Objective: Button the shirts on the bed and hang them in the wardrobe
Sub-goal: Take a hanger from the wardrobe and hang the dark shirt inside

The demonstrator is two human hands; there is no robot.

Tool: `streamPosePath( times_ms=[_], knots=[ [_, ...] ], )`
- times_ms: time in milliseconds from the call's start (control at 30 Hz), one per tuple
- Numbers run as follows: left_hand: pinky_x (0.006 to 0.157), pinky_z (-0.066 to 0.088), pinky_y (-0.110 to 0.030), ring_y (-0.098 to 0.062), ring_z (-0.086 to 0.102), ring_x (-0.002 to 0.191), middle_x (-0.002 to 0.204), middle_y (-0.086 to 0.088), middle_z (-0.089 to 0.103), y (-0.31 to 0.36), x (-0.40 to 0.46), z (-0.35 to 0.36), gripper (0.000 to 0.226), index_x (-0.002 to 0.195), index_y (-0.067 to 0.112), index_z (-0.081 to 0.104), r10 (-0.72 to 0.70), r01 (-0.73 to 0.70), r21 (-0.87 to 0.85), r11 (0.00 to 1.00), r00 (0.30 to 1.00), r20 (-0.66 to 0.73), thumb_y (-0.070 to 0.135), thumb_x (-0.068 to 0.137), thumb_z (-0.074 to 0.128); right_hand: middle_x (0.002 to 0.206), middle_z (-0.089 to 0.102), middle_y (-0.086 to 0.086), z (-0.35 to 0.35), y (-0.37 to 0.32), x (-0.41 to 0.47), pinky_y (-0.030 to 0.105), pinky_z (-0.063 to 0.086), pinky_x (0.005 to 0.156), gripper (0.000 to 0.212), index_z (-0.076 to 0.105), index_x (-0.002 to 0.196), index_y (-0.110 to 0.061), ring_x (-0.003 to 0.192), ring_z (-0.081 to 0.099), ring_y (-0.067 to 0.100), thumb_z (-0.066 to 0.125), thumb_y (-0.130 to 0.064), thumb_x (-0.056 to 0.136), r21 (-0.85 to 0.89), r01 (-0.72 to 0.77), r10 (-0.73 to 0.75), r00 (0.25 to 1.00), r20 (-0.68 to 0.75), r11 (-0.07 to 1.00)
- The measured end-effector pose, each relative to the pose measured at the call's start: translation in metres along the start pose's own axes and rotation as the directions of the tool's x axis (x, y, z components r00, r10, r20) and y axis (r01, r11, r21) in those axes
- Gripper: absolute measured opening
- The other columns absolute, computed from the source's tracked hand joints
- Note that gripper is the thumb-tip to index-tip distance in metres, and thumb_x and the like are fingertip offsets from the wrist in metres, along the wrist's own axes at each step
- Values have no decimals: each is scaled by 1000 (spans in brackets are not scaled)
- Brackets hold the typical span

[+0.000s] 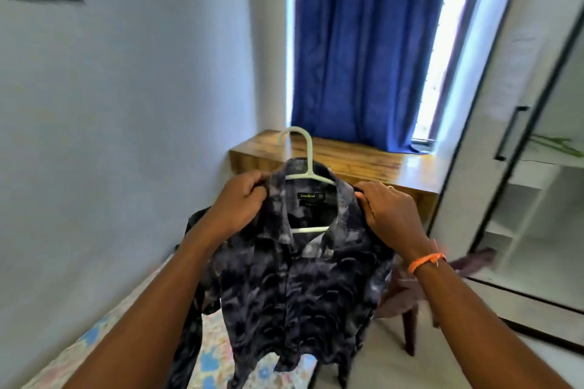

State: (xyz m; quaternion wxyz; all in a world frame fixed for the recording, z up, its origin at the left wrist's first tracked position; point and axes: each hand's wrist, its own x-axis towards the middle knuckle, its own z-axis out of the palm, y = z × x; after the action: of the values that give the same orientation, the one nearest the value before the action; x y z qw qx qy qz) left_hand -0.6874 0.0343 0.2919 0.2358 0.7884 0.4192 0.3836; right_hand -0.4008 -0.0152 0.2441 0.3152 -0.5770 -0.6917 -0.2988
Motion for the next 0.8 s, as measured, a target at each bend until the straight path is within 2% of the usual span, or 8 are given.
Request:
streamPosePath(
  times_ms=[67,167,267,367,467,567,633,800],
  knots=[
    [84,42,-18,-10,60,100,108,6,65,25,11,39,33,117,14,66,138,-138,27,990,990,-5,-2,91,54,82,67,6,-28,38,-24,36,45,51,38,69,98,-15,70,66,32,40,-38,100,-90,-72,67,996,-55,993],
    [93,42,-22,-21,63,105,110,-5,69,64,32,111,32,114,8,68,326,-321,92,943,945,-36,-6,85,62,81,67,7,-71,99,-66,38,43,51,37,71,99,-15,67,63,34,41,-36,101,-211,-175,154,982,-110,962],
    [87,36,-15,-25,61,97,102,-11,70,112,44,185,28,105,6,70,398,-388,124,913,914,-75,-8,82,65,79,66,11,-109,161,-105,42,44,49,32,68,96,-12,61,59,40,43,-31,101,-264,-249,206,962,-182,932],
    [83,31,-3,-15,55,92,97,-6,69,163,56,257,21,99,9,69,426,-420,72,905,897,-116,-4,82,67,77,66,13,-151,222,-136,41,44,53,32,67,93,-8,59,56,38,44,-29,100,-318,-310,230,936,-265,896],
    [80,35,-12,-13,55,89,97,-2,65,207,67,317,11,100,12,67,432,-434,12,901,891,-138,7,90,65,78,67,10,-189,275,-152,38,38,63,29,64,92,-8,63,58,32,45,-28,100,-394,-375,267,915,-303,839],
    [79,48,-31,-16,58,86,97,1,65,247,78,370,9,100,15,67,446,-448,19,894,882,-156,16,92,64,81,67,8,-218,330,-160,37,32,67,28,60,95,-9,69,59,30,43,-31,101,-465,-434,298,892,-339,772],
    [77,51,-43,-19,59,85,95,1,65,271,89,400,8,98,17,66,437,-435,56,899,880,-185,22,92,64,78,66,7,-232,364,-163,36,29,67,27,59,95,-10,67,57,28,43,-32,102,-519,-438,286,893,-348,734],
    [76,49,-43,-26,56,87,94,-3,60,322,126,479,18,102,15,58,398,-403,41,914,877,-270,20,87,67,80,67,9,-259,445,-164,39,35,68,29,59,96,-9,68,61,30,40,-31,99,-581,-482,320,874,-365,656]
  ],
)
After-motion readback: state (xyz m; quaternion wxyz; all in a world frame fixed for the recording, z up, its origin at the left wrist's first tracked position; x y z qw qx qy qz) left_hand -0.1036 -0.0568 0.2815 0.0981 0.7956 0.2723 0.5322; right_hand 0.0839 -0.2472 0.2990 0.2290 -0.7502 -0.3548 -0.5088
